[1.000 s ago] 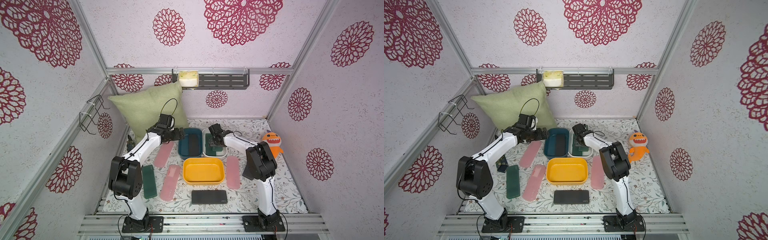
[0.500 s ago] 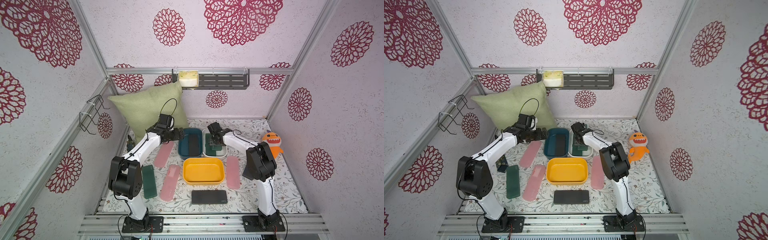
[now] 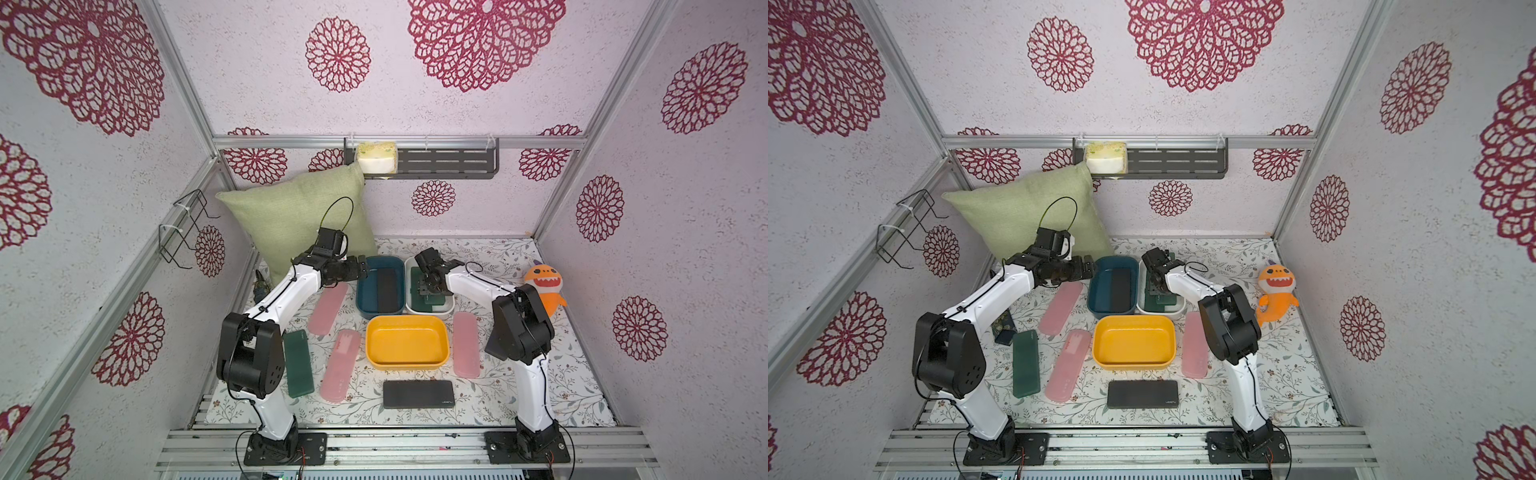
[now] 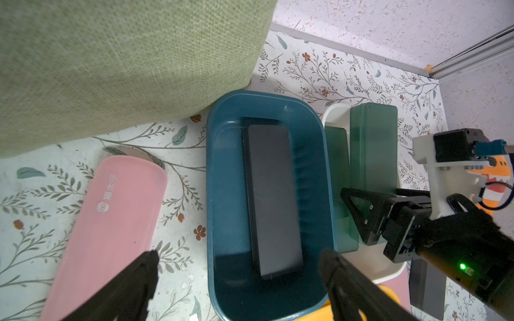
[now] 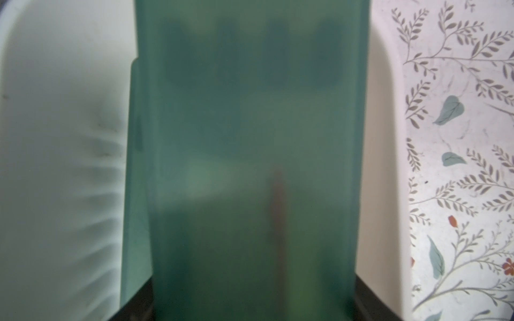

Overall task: Place the pencil cases by color into the storage box
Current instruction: Place the pencil case at the storage box.

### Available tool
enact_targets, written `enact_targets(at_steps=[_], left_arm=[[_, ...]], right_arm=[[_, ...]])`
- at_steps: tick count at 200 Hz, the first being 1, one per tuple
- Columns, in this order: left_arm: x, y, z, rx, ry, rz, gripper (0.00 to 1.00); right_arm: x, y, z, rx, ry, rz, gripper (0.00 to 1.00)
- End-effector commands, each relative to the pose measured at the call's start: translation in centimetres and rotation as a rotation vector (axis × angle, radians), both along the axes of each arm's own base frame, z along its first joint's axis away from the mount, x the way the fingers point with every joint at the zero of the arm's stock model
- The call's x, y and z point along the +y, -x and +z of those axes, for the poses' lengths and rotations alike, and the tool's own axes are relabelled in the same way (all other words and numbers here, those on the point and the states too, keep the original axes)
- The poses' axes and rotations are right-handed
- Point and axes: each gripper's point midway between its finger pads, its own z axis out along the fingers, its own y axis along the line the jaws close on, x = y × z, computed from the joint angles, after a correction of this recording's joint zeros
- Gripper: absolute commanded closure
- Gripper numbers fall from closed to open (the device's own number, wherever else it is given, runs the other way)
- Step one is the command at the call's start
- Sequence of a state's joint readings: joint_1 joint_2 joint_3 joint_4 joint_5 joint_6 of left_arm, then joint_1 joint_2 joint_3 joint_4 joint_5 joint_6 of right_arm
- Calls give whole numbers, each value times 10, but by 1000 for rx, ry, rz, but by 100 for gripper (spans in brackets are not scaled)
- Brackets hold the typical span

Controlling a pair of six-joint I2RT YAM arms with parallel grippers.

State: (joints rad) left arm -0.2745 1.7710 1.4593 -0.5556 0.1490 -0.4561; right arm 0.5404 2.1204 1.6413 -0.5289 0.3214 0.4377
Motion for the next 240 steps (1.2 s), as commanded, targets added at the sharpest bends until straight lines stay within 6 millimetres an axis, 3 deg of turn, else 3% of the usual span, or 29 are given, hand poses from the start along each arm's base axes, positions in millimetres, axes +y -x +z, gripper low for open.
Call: enact_targets(at_steps=[1, 69, 139, 240], left_arm=[[2, 3, 7, -11, 4, -8, 3], [3, 3, 5, -5, -2, -11, 3], [1, 4, 7, -6, 5, -21, 3], [1, 3, 4, 5, -7, -34, 2]], right_arm=[[1, -4, 27, -62, -4, -2, 39], [4, -8, 12, -38, 1, -6, 34], [5, -9, 48, -72, -12, 0, 40], [9, 5, 44, -6, -17, 24, 42]])
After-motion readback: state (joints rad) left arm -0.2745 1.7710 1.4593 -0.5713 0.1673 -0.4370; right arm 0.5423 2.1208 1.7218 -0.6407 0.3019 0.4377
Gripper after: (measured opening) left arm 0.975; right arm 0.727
